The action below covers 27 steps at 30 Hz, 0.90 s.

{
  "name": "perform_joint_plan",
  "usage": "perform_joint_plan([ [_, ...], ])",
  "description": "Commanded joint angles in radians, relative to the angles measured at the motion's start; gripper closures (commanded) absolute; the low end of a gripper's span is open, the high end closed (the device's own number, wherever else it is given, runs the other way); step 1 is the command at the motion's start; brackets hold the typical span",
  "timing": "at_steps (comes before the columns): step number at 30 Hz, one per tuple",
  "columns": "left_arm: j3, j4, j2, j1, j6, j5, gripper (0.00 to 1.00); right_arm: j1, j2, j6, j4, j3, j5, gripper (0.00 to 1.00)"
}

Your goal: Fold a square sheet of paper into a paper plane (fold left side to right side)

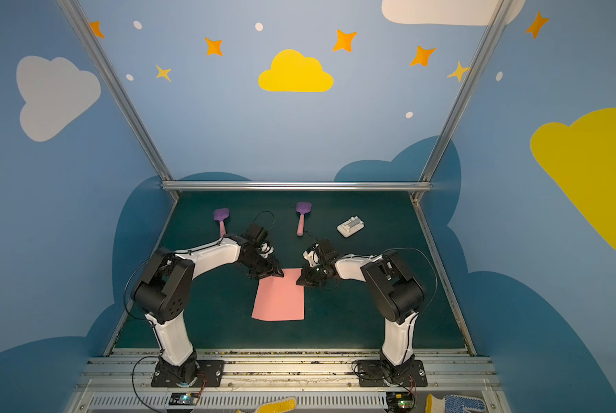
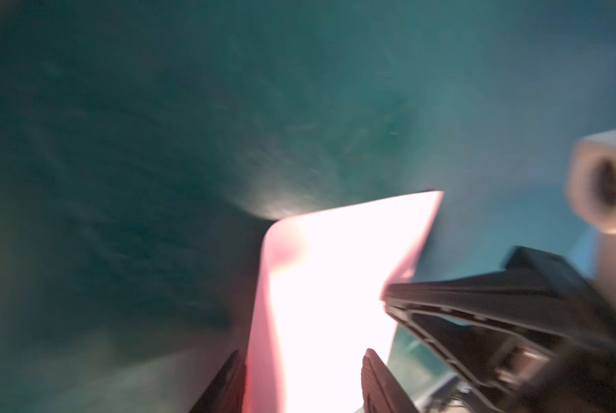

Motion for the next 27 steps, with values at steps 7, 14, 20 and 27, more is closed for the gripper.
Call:
perform_joint_plan([
  [7,-0.025,0.231,-0.023,-0.033,-0.194,0.116,0.41,0.007,0.039,0.016,0.023,-0.041,0.014,1.0],
  [14,-0.029,0.254,0.029,-0.052,-0.208,0.079,0.4,0.005,0.036,0.025,0.036,-0.042,-0.003,1.0],
  [20,-0.049,0.263,0.033,-0.051,-0.204,0.047,0.37,0.004,0.019,0.028,0.031,-0.033,-0.021,1.0],
  [27,-0.041,0.238,0.032,-0.047,-0.181,0.03,0.32,-0.004,-0.018,0.034,0.027,-0.027,-0.034,1.0],
])
